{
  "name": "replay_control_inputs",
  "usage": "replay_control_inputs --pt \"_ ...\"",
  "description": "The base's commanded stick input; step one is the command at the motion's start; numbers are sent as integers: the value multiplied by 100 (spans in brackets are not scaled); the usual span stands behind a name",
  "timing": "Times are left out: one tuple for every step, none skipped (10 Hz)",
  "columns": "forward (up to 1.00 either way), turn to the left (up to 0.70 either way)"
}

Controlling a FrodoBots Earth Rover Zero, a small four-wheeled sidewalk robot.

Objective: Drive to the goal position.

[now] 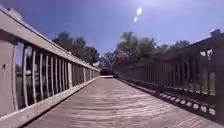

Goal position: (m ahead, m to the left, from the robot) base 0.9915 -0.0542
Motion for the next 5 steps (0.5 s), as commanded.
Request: replay_control_inputs --pt "70 -35" --pt "70 -35" --pt "70 -35" --pt "70 -14" --pt "70 0"
